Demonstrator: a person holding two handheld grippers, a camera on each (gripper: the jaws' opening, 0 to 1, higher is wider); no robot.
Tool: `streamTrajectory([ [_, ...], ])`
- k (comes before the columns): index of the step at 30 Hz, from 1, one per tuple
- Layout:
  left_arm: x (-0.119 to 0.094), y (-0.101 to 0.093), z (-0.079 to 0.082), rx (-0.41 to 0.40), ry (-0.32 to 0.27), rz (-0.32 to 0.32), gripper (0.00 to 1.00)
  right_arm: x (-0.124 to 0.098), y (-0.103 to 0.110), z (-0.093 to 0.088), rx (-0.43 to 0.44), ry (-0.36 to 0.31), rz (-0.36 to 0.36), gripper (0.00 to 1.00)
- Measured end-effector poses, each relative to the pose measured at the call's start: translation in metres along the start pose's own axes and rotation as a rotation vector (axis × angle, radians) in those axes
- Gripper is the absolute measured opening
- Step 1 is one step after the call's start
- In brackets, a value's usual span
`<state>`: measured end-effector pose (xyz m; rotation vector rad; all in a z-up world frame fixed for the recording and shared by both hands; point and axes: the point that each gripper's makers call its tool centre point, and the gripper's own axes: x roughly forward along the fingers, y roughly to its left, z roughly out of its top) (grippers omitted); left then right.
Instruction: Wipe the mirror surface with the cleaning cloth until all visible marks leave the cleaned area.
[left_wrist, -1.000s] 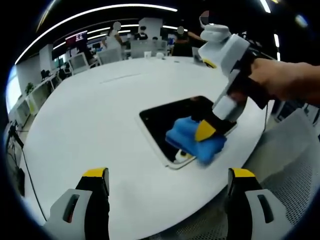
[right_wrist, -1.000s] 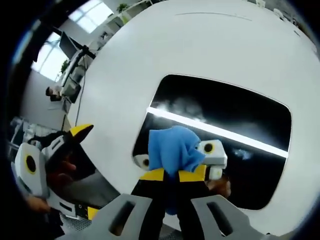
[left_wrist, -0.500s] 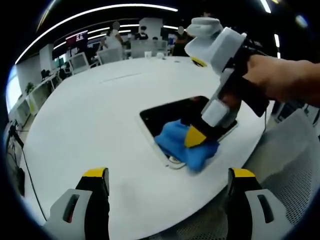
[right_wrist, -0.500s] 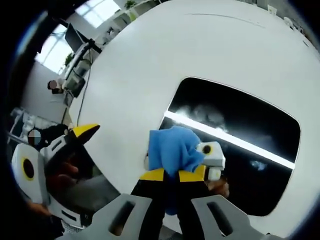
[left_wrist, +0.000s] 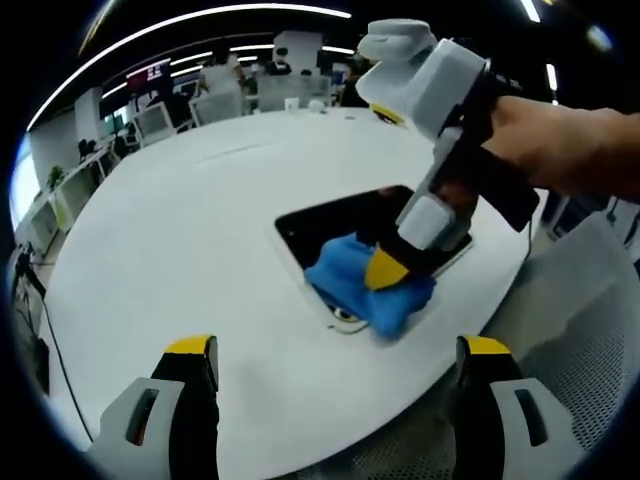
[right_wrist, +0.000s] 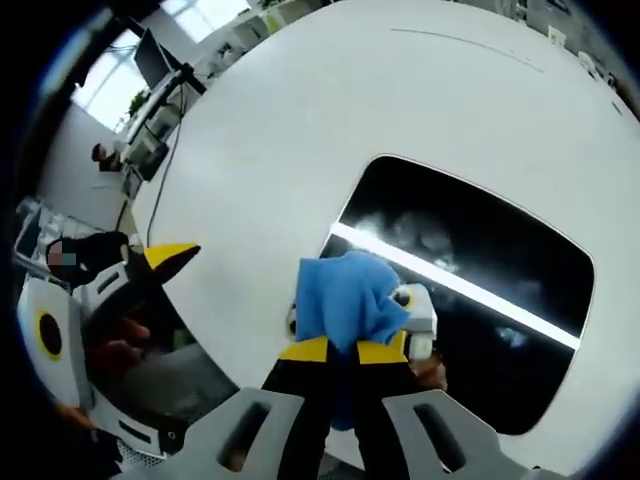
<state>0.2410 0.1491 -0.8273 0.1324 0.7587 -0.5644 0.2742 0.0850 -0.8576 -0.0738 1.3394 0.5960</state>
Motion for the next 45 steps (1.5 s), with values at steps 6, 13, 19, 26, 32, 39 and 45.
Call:
streamTrajectory([
  [6, 0.000, 0.000, 0.000, 0.001, -0.001, 0.001, 0.99, -0.002, 0.001, -0.001, -0.009, -0.010, -0.001, 0.02],
  [13, 0.001, 0.000, -0.002, 0.000, 0.008, 0.000, 0.99, 0.000, -0.002, 0.002, 0.007, -0.011, 0.006, 0.02],
  [19, 0.001, 0.000, -0.002, -0.004, 0.008, -0.001, 0.99, -0.001, -0.001, 0.000, 0.028, 0.000, 0.022, 0.02],
  [26, 0.001, 0.001, 0.000, -0.001, -0.001, 0.002, 0.99, 0.001, -0.003, 0.005, 0.033, 0.001, 0.027, 0.02],
  [32, 0.000, 0.002, 0.002, -0.013, -0.019, 0.008, 0.99, 0.002, -0.004, 0.011, 0.038, 0.001, 0.024, 0.02],
  [39, 0.000, 0.002, 0.002, -0.015, -0.018, 0.007, 0.99, 0.004, -0.006, 0.021, 0.060, -0.017, 0.028, 0.02],
  [45, 0.000, 0.002, 0.002, -0.018, -0.020, 0.009, 0.99, 0.004, -0.011, 0.029, 0.063, -0.024, 0.030, 0.02],
])
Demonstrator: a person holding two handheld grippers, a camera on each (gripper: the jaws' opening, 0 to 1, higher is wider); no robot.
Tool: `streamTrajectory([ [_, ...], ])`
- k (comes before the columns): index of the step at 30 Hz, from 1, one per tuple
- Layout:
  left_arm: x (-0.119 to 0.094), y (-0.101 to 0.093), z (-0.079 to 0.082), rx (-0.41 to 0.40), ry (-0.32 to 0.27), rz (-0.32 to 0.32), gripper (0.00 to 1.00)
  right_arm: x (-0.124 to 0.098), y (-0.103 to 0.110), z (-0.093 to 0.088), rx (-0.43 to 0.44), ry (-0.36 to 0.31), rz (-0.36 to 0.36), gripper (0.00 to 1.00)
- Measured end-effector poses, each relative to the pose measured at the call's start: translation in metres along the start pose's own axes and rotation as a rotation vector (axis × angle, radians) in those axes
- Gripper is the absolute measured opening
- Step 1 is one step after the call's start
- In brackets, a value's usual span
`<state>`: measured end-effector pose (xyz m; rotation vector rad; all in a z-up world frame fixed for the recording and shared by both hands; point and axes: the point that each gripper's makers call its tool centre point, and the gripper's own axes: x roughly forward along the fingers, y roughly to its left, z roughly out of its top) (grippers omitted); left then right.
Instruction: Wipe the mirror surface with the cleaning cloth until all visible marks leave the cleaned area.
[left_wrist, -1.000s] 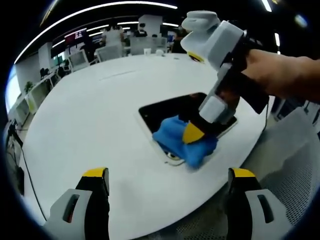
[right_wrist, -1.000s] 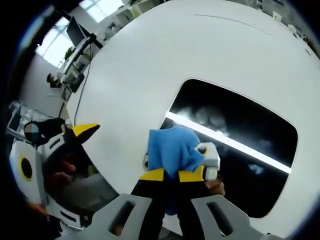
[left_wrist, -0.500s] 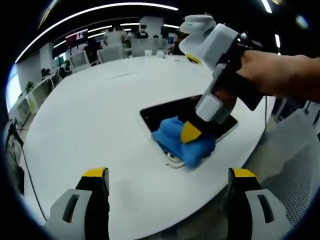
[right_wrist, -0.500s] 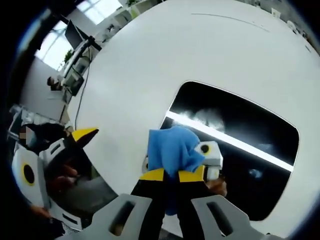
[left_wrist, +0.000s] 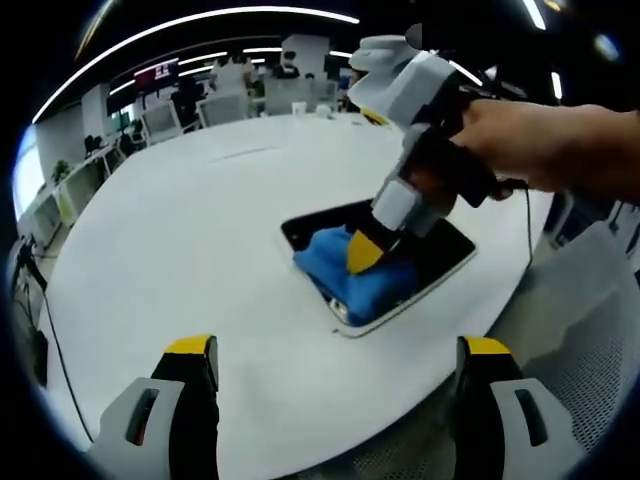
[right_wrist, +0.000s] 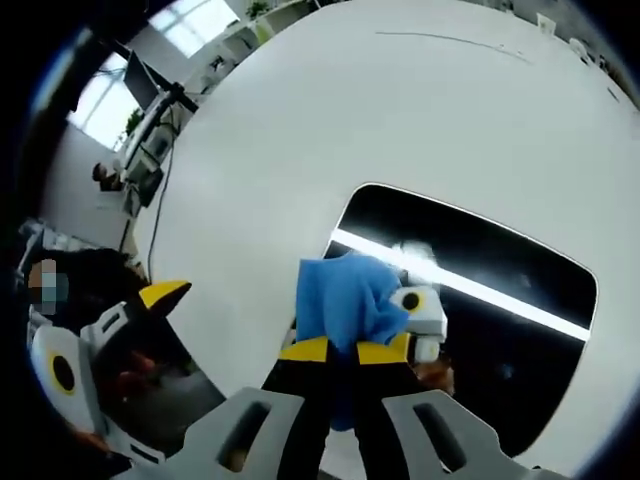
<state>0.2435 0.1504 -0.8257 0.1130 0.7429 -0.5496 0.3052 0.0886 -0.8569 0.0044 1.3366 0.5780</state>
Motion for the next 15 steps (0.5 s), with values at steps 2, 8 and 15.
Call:
streamTrajectory([
  [2, 0.000, 0.000, 0.000, -0.002, -0.002, 0.000, 0.99, 0.002, -0.004, 0.008, -0.011, -0.013, -0.007, 0.02],
  [8, -0.001, 0.001, 0.000, -0.005, -0.003, 0.003, 0.99, 0.005, -0.011, 0.023, -0.017, -0.027, -0.018, 0.02],
  [15, 0.000, 0.004, 0.001, -0.015, -0.012, 0.009, 0.99, 0.005, -0.014, 0.033, 0.001, -0.019, -0.019, 0.02],
])
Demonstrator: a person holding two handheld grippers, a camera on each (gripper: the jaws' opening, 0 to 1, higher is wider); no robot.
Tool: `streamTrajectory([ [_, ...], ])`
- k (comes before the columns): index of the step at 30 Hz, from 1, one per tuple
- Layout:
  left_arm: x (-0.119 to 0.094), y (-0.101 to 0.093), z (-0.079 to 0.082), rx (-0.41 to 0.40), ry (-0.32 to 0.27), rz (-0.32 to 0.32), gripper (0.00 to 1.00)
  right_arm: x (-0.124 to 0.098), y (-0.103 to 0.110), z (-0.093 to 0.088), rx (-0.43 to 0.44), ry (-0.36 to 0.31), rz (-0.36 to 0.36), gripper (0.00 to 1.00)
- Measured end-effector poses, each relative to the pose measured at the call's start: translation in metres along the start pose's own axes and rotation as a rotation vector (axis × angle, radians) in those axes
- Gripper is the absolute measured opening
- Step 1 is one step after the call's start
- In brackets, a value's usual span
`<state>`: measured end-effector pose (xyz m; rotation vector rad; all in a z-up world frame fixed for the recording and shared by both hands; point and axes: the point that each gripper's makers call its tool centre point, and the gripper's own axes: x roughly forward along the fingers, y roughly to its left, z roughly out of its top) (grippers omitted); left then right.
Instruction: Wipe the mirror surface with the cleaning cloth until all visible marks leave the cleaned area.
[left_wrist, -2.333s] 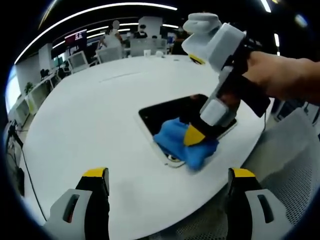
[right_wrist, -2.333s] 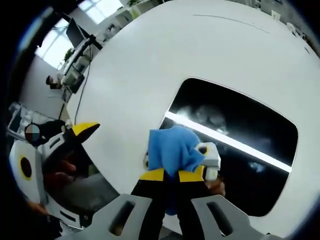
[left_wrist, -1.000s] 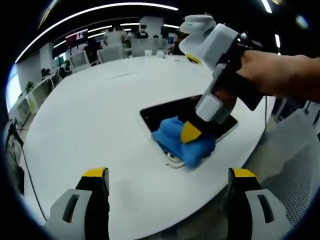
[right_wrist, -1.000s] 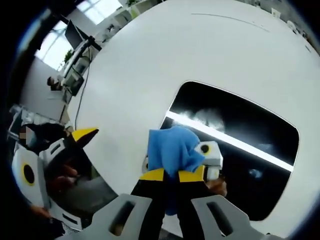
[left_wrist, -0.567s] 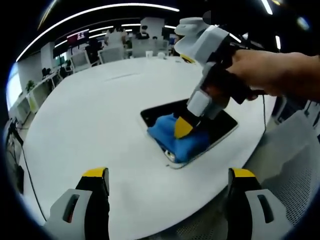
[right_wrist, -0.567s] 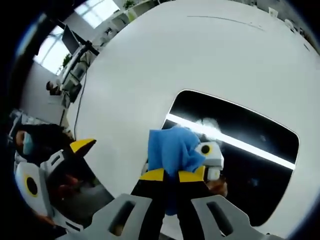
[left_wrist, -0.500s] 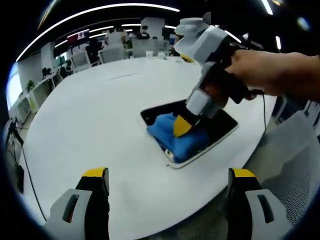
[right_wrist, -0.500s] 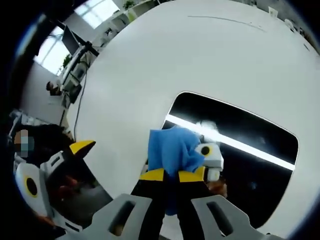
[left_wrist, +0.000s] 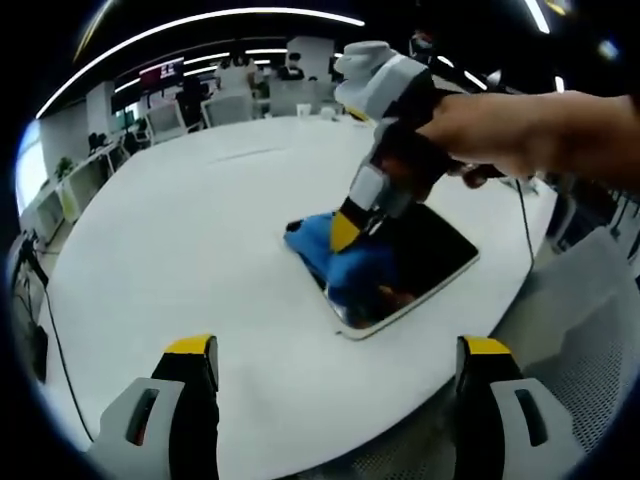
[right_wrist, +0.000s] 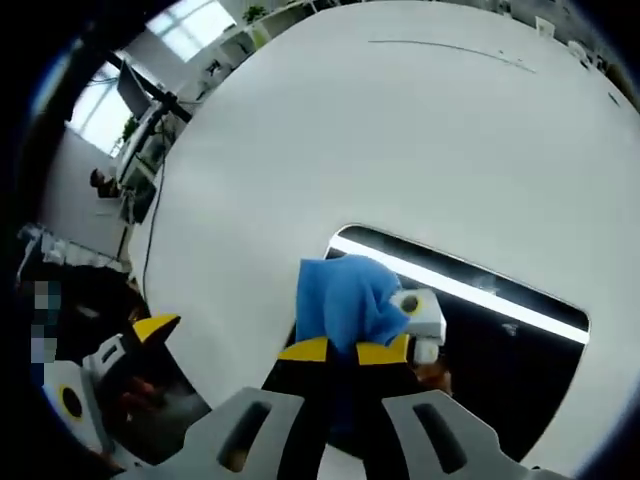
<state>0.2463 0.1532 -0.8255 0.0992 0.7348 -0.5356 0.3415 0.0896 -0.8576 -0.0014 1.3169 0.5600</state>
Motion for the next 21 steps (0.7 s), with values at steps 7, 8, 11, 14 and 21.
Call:
streamTrajectory([
  [7, 0.001, 0.000, 0.000, 0.007, 0.002, 0.001, 0.99, -0.003, -0.001, 0.010, -0.014, -0.015, -0.016, 0.02],
  [8, 0.001, 0.000, -0.001, 0.006, 0.002, 0.001, 0.99, 0.000, -0.005, 0.013, -0.020, -0.010, -0.023, 0.02],
  [11, 0.002, 0.001, -0.001, 0.007, 0.004, 0.003, 0.99, 0.002, -0.008, 0.019, -0.035, -0.013, -0.033, 0.02],
  [14, 0.002, 0.001, -0.002, 0.004, 0.005, 0.003, 0.99, 0.002, -0.009, 0.027, -0.041, -0.057, -0.044, 0.02],
  [21, 0.002, -0.001, -0.003, 0.007, 0.014, -0.006, 0.99, 0.004, -0.010, 0.034, -0.042, -0.056, -0.047, 0.02],
])
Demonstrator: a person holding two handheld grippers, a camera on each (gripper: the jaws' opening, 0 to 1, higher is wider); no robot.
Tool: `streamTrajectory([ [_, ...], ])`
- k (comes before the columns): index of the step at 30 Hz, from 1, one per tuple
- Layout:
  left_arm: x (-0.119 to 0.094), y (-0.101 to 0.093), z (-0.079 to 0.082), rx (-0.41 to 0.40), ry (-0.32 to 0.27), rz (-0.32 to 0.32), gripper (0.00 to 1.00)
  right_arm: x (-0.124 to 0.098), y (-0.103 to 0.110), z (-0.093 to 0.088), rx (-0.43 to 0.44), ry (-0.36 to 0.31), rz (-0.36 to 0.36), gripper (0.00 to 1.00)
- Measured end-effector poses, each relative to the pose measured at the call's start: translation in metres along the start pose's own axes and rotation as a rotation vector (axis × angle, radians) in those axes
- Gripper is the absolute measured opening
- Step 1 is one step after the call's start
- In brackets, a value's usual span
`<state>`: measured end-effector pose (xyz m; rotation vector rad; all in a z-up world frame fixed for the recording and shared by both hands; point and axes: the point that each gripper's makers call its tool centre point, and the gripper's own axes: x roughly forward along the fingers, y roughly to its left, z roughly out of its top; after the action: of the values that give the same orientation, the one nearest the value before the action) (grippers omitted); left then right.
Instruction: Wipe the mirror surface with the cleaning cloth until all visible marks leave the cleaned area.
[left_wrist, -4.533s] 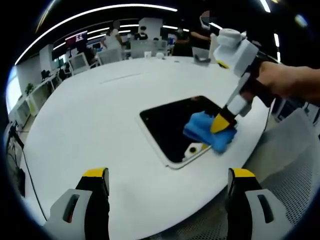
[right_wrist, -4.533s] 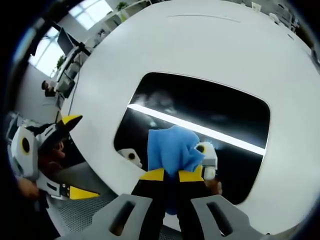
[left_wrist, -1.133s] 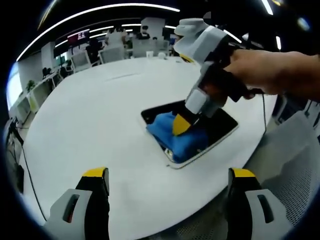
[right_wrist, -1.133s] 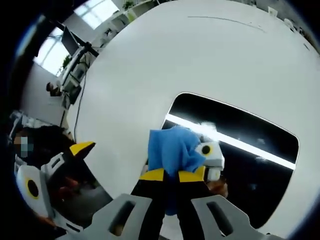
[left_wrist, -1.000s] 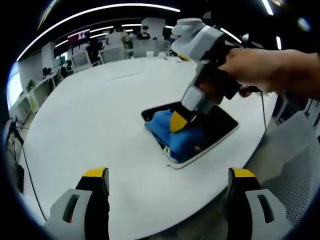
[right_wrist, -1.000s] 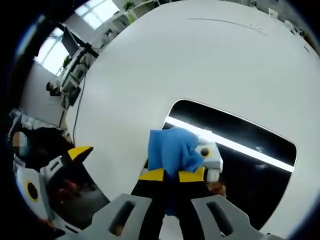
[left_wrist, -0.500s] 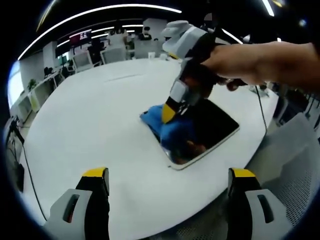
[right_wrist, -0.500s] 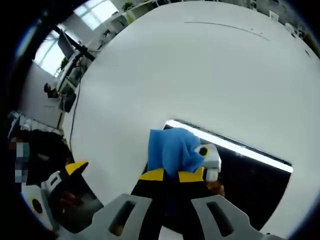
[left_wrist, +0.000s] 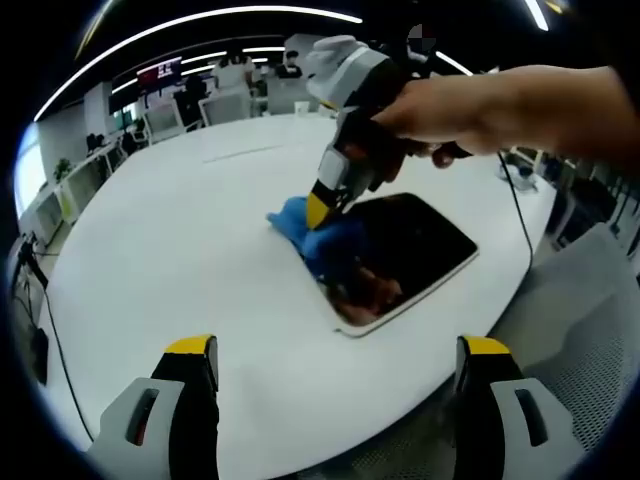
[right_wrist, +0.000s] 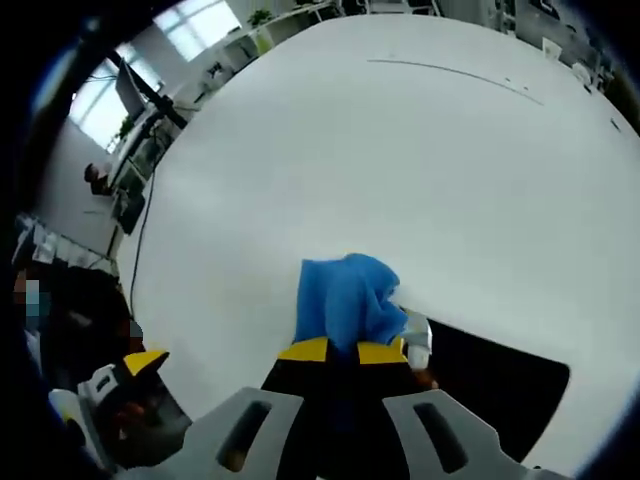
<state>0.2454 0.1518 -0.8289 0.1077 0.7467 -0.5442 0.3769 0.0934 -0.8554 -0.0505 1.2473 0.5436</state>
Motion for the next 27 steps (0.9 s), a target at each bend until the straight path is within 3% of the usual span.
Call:
streamTrajectory([
  [6, -0.002, 0.001, 0.002, -0.025, -0.013, 0.003, 0.99, 0.003, 0.000, 0.012, 0.008, -0.012, 0.000, 0.02],
  [11, -0.002, -0.001, 0.001, -0.005, -0.003, -0.001, 0.99, 0.003, 0.000, 0.011, 0.003, 0.011, 0.005, 0.02],
  [21, -0.001, -0.005, 0.001, 0.010, 0.001, -0.020, 1.00, 0.001, -0.004, 0.008, 0.002, -0.014, 0.011, 0.02],
  [27, -0.002, -0.001, 0.005, -0.002, -0.023, -0.009, 1.00, -0.003, -0.007, 0.003, 0.002, -0.006, 0.001, 0.02],
])
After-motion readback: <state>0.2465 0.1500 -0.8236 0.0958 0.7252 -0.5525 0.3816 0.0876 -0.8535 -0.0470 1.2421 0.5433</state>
